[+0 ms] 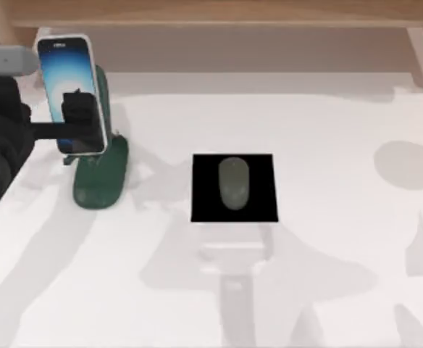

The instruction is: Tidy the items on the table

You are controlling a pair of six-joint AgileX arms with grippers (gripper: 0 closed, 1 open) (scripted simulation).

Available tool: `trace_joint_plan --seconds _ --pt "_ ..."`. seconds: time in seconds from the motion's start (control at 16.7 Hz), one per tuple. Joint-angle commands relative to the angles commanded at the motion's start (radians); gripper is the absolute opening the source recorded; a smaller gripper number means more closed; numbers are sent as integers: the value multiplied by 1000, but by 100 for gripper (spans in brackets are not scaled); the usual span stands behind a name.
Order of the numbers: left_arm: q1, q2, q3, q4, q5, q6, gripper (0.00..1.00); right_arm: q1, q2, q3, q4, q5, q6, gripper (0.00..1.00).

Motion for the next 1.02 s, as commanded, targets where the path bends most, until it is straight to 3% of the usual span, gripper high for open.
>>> trace_joint_plan --seconds 0.72,1.02 --pt "284 -891 -477 -120 235 100 100 0 0 0 0 0 0 100" --pt "358 -1095 -578 -136 284 131 100 0 0 0 0 0 0 100"
